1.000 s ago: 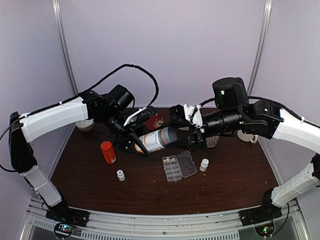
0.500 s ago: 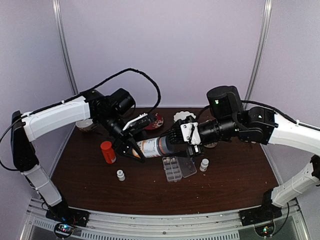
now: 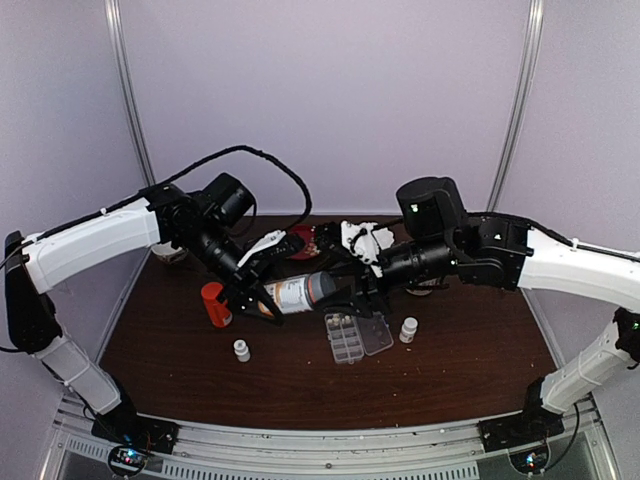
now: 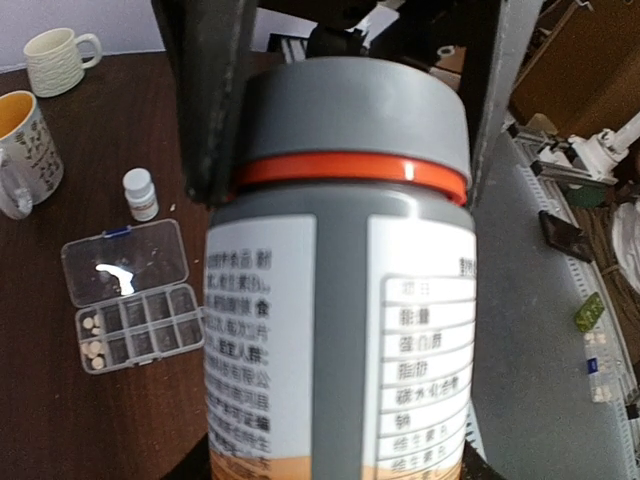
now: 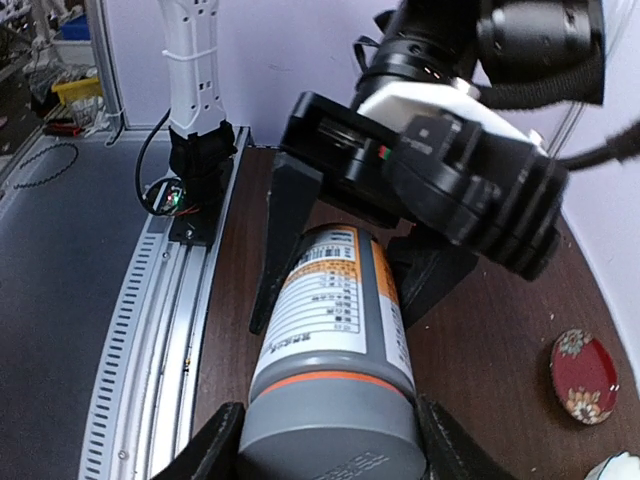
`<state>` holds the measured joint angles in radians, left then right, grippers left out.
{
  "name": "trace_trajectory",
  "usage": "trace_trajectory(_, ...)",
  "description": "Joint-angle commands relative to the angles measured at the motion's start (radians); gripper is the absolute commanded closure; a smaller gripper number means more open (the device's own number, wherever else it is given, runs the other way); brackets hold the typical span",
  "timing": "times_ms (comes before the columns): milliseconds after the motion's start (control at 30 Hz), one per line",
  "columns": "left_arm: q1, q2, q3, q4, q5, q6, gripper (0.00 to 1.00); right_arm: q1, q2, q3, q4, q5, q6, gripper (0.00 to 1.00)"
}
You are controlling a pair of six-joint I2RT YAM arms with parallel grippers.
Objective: Sort the pills into containers
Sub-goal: Screw the lid of the pill bottle onto the pill bottle.
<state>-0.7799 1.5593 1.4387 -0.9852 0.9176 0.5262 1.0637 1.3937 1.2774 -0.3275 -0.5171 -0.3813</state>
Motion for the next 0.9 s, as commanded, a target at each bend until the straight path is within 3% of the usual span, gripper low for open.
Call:
trace_trajectory(0, -0.032, -0.029, 0.011, 0.376, -0.144, -0.063, 1.00, 0.005, 0.077, -0.006, 0.126, -0.023, 0.348, 1.00)
trace_trajectory(200, -0.032, -0.097, -0.073, 0.532, -0.236, -0.082, 1.00, -0.034, 0.078, -0.022, 0.178, -0.072, 0.589, 1.00)
trace_trajectory(467, -0.033, -0.184, -0.193, 0.778, -0.257, -0.107, 1.00, -0.112, 0.033, -0.161, 0.569, -0.164, 1.060, 1.00)
trace_trajectory(867, -0.046, -0.169, -0.186, 0.742, -0.351, -0.019, 1.00, -0.125, 0.065, -0.067, 0.299, -0.153, 1.183, 1.00)
